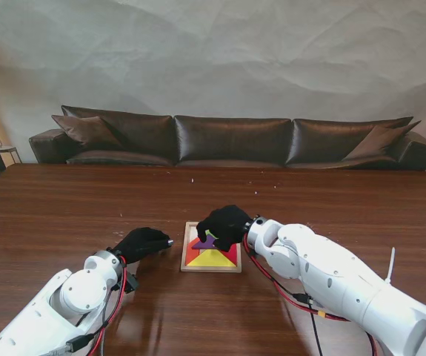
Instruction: Assemble the tangram pieces into a square
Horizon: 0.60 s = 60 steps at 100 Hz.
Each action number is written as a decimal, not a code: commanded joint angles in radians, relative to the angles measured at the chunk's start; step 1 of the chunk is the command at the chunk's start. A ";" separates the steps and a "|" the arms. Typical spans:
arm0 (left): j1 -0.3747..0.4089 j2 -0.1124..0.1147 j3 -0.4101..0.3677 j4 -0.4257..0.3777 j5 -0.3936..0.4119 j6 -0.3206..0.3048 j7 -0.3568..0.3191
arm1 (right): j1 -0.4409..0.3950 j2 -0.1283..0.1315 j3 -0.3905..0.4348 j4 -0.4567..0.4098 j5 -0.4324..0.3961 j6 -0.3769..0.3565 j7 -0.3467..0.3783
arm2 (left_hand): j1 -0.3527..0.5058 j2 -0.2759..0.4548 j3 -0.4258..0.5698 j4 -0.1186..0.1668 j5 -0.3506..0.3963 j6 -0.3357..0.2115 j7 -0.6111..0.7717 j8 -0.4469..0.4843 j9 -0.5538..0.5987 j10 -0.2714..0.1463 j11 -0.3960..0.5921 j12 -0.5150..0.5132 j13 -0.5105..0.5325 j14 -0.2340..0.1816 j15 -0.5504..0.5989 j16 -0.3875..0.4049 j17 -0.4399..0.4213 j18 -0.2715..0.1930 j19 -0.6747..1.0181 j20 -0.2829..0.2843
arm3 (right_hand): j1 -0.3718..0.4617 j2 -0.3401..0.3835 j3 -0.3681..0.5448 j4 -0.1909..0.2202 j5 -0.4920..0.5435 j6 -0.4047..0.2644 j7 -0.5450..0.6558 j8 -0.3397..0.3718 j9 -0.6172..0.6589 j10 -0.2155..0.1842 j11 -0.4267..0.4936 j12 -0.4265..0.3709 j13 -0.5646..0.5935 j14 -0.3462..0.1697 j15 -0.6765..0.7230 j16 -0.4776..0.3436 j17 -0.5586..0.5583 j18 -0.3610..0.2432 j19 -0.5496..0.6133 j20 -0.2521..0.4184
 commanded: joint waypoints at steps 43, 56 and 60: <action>-0.001 -0.003 -0.003 0.003 0.001 -0.007 -0.015 | -0.042 0.044 0.021 -0.016 -0.012 -0.013 0.086 | 0.019 0.041 -0.021 0.023 0.019 0.006 -0.003 0.002 0.009 0.003 -0.003 0.012 0.001 0.015 0.012 0.015 -0.002 0.008 0.005 0.013 | 0.063 0.053 0.069 -0.015 0.085 -0.047 -0.032 -0.080 0.049 -0.025 0.071 0.091 0.040 -0.014 0.166 0.038 0.093 0.051 0.099 0.064; -0.001 -0.003 -0.003 0.002 0.001 -0.007 -0.016 | -0.034 0.048 0.013 -0.009 -0.020 0.009 0.096 | 0.020 0.041 -0.021 0.023 0.019 0.007 -0.003 0.002 0.009 0.005 -0.003 0.012 0.000 0.015 0.012 0.014 -0.002 0.008 0.005 0.013 | 0.051 0.057 0.067 -0.012 0.065 -0.021 -0.036 -0.084 0.047 -0.029 0.069 0.095 0.040 -0.023 0.171 0.037 0.095 0.043 0.102 0.065; -0.001 -0.002 -0.003 0.003 0.001 -0.008 -0.016 | -0.031 0.048 0.010 -0.005 -0.019 0.014 0.099 | 0.019 0.040 -0.021 0.023 0.019 0.007 -0.003 0.002 0.009 0.005 -0.003 0.012 0.000 0.016 0.012 0.015 -0.002 0.008 0.005 0.013 | 0.050 0.058 0.065 -0.011 0.057 -0.014 -0.037 -0.084 0.046 -0.030 0.069 0.096 0.040 -0.022 0.171 0.036 0.094 0.043 0.102 0.065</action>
